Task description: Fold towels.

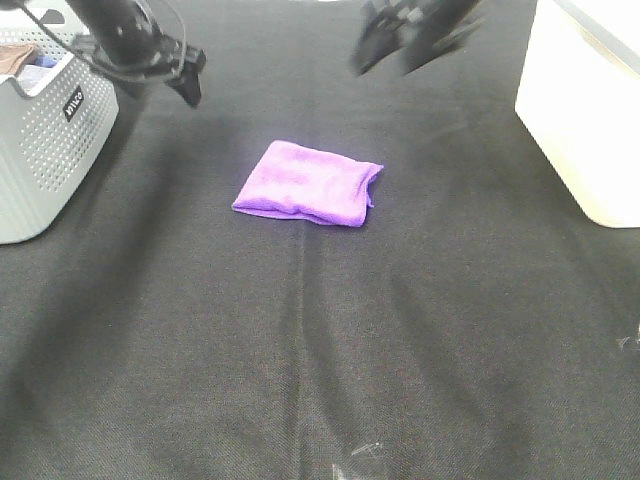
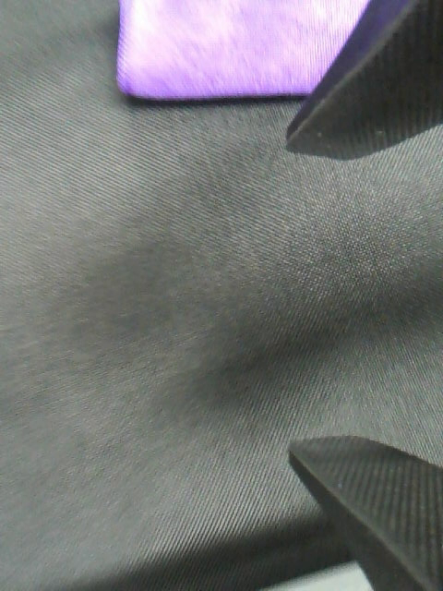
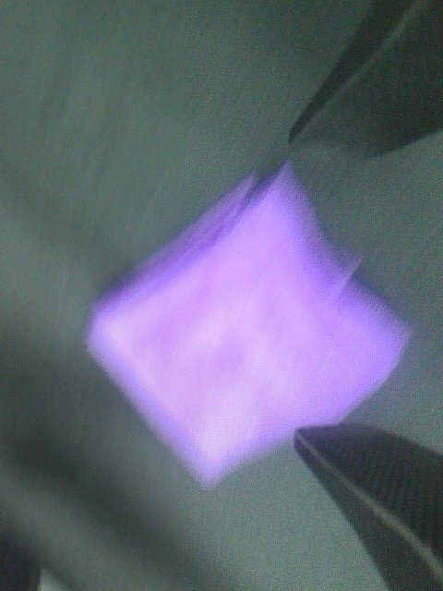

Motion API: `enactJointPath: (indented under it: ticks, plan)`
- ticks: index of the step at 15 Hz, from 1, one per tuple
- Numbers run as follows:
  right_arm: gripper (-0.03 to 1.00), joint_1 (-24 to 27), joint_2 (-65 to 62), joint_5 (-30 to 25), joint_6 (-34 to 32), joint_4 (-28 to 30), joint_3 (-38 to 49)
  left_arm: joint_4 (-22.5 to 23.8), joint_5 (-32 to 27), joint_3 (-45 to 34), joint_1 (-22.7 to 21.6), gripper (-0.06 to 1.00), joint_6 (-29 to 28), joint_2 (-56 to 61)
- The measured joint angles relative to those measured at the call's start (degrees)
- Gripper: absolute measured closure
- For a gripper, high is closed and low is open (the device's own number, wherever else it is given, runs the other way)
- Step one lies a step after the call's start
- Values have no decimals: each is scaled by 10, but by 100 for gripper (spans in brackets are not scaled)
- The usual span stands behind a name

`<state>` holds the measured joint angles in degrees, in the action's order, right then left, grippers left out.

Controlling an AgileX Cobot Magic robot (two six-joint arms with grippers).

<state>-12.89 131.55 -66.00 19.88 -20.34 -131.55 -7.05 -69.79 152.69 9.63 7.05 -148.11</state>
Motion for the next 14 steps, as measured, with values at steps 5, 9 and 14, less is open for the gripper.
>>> enactJointPath:
  ticks: [5,9,14]
  plan:
    - [15,50,-103,-33,-72,108,23,21,-1,-1,-36,19,-5,116]
    - [15,109,-215,-33,-89,112,127,-14,0,-83,-112,19,7,222]
    - [15,133,-517,-34,-133,129,399,25,2,-419,-124,19,22,481]
